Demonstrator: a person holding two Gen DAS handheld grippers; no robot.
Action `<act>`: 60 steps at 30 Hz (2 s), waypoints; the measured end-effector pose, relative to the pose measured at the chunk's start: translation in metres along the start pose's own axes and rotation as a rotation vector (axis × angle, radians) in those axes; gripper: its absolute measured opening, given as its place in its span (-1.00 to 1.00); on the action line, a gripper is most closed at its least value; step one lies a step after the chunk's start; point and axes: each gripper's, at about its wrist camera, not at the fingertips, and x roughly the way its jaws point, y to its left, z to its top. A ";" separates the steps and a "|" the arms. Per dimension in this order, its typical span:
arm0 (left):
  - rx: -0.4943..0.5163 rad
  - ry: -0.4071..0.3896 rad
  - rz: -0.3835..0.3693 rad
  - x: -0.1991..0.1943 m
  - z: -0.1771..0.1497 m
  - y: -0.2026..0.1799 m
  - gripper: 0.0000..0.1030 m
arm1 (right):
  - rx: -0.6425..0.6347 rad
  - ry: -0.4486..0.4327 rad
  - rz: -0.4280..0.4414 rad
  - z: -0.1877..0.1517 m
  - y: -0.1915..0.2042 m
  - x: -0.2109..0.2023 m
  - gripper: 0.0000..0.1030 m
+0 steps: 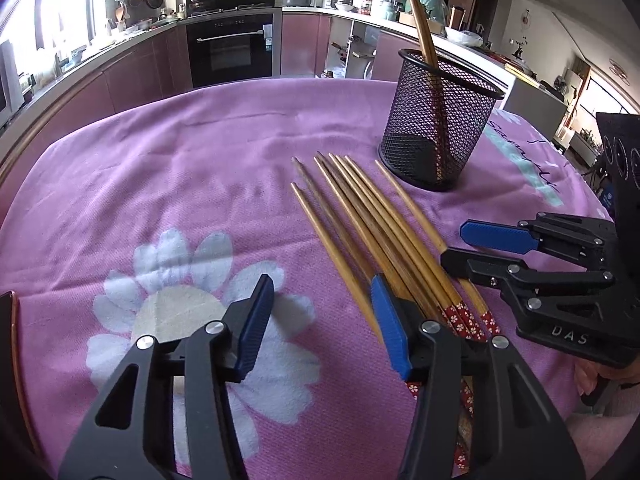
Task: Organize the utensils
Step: 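Move the right gripper back to the chopstick row, then close the right gripper on another bamboo chopstick and lift it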
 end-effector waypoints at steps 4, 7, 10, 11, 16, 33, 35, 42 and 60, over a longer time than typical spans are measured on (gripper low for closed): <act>0.013 0.003 -0.003 0.000 -0.001 0.001 -0.11 | -0.003 0.003 -0.003 0.000 -0.001 0.000 -0.43; 0.031 0.005 0.018 0.002 -0.001 0.001 -0.37 | -0.004 0.005 -0.005 0.001 -0.001 0.001 -0.43; 0.022 0.004 0.018 0.004 0.002 0.005 -0.47 | -0.008 0.008 -0.011 0.004 0.000 0.003 -0.43; 0.020 0.004 0.019 0.005 0.003 0.005 -0.49 | -0.010 0.008 -0.013 0.004 0.001 0.004 -0.44; 0.016 0.006 0.031 0.009 0.008 0.005 -0.47 | -0.026 0.015 -0.028 0.011 0.004 0.009 -0.44; -0.068 -0.011 0.050 0.015 0.012 0.009 -0.80 | 0.016 0.007 -0.014 0.018 -0.005 0.013 -0.90; -0.093 -0.010 0.041 0.014 0.012 0.011 -0.82 | 0.022 0.005 -0.004 0.018 -0.006 0.011 -0.90; -0.107 -0.015 0.020 0.008 0.009 0.011 -0.86 | 0.033 -0.020 0.023 0.016 -0.009 0.000 -0.90; -0.083 -0.148 -0.137 -0.057 0.026 0.000 -0.86 | 0.071 -0.179 0.150 0.024 -0.016 -0.057 -0.90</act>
